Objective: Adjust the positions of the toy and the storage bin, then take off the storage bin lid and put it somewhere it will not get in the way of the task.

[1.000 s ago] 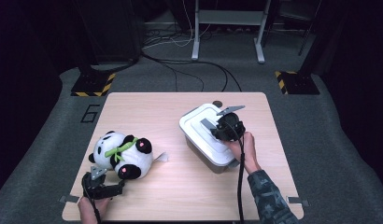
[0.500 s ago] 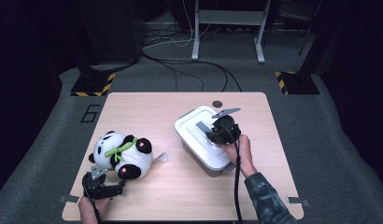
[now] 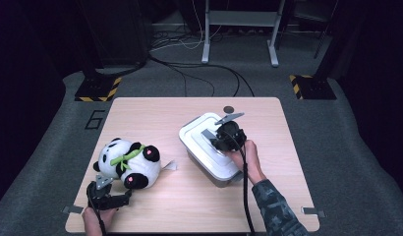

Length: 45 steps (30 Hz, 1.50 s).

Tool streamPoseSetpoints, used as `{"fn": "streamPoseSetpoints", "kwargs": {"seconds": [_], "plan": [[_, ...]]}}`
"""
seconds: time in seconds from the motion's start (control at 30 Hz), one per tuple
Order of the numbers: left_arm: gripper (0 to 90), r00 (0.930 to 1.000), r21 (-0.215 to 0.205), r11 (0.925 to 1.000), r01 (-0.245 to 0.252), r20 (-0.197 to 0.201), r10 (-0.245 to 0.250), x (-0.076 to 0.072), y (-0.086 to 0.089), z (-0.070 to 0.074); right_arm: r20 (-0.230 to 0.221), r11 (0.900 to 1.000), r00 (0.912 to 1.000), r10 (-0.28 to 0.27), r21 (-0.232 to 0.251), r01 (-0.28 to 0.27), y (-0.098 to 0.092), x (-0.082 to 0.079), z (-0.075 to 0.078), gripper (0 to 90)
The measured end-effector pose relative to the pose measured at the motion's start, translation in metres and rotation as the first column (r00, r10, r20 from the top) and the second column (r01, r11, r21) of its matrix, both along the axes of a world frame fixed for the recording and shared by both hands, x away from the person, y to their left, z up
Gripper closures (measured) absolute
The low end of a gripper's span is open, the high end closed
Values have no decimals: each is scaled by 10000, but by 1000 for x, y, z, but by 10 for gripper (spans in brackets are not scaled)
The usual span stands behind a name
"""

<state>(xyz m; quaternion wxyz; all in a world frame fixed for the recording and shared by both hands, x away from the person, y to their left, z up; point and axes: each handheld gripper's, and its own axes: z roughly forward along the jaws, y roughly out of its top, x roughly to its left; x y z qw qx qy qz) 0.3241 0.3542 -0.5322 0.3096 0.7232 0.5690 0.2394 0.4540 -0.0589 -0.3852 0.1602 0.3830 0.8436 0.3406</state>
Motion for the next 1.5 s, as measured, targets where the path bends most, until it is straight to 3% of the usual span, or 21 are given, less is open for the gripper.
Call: {"fn": "streamPoseSetpoints", "kwargs": {"seconds": [0.9, 1.17, 1.33, 1.5], "plan": [[4, 10000, -41, 10000, 8, 50, -8, -1, -1, 0, 23, 9999, 10000, 18, 119, -19, -1, 0, -1, 667], [3, 10000, -59, 10000, 56, 4, -56, -1, -1, 0, -74, 9978, 9978, 663, -9, -664, -4, 5, 0, 658], [4, 10000, -29, 10000, 74, 16, -74, -1, -1, 0, 54, 9995, 9995, 309, -55, -309, -2, 2, 0, 667], [3, 10000, -24, 10000, 75, 16, -75, -1, -1, 0, 222, 9995, 9992, 323, 48, -324, -3, 1, 0, 669]]}}
